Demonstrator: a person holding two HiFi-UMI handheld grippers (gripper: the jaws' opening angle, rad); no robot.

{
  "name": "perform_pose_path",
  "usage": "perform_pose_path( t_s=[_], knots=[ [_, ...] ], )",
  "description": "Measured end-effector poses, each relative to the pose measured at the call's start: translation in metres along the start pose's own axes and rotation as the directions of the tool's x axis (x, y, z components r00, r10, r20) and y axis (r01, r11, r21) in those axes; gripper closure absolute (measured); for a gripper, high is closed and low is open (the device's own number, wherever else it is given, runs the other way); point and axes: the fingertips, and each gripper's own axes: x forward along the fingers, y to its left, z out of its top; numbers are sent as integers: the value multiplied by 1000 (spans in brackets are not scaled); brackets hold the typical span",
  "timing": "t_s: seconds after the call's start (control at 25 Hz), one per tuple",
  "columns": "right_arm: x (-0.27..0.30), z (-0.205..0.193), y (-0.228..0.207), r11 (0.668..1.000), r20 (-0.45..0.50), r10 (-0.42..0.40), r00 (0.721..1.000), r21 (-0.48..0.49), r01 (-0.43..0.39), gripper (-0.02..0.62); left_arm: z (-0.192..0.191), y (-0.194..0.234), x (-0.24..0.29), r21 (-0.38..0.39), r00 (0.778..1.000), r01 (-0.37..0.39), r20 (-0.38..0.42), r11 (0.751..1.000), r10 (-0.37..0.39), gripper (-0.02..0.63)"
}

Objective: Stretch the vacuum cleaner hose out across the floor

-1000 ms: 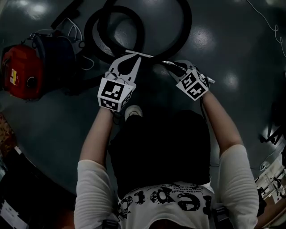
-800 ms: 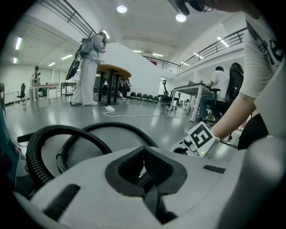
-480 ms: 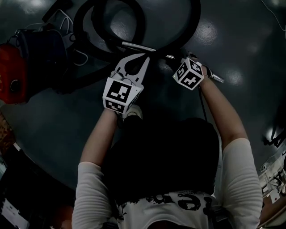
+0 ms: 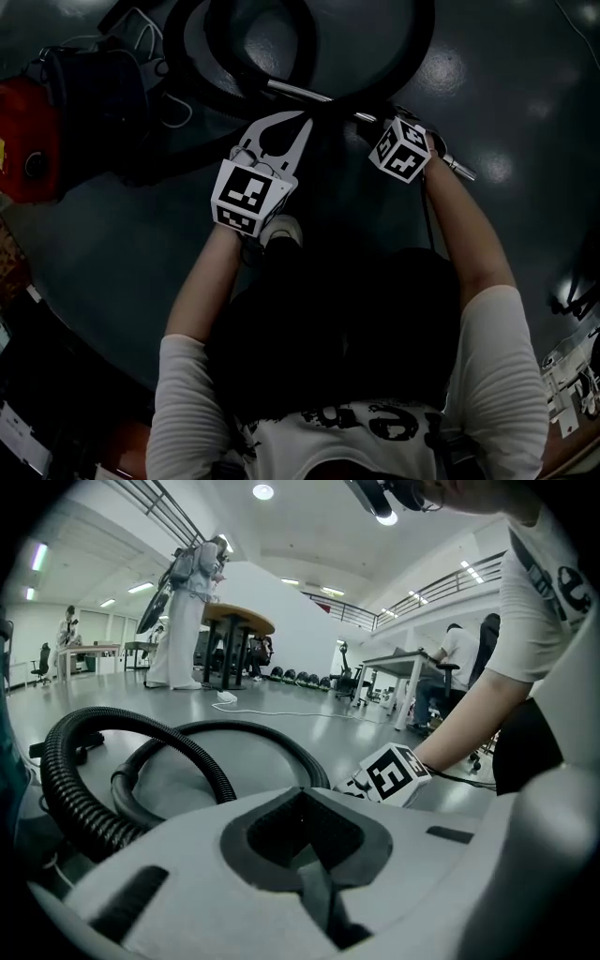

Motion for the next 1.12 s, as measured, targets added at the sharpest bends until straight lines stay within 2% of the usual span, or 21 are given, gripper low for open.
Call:
perform_pose_path(
  t_s=[0.12,0.2,0.32,0.48,0.64,0.76,0.88,1.0,1.12],
  knots=[
    [-6,-1,-1,999,-18,-27,999,42,27,474,6,-2,-4,-5,1000,0,0,1000,0,600],
    [-15,2,4,997,-26,-14,1000,77,15,476,14,0,-8,-1,1000,-14,-17,1000,14,600],
    [-47,10,33,993,-44,30,999,115,-25,476,42,-4,-23,44,999,-24,-44,999,26,600],
    [-127,33,78,986,-83,108,991,137,-96,476,118,-17,-60,-52,999,-30,-12,998,30,600],
    [-224,72,123,971,-77,193,978,156,-179,475,211,-30,-121,-59,997,-80,9,995,81,600],
    [-297,117,149,961,-39,245,969,142,-237,474,272,-49,-178,-84,994,-106,17,991,108,600],
    [-363,177,155,960,29,246,969,128,-248,474,321,-71,-236,-85,993,-118,13,989,120,600],
    [-429,221,158,948,79,235,969,200,-246,476,364,-97,-287,-85,993,-118,11,989,119,600],
    [-498,243,167,907,114,232,966,335,-257,474,406,-127,-329,-95,992,-119,25,988,121,600]
  ],
)
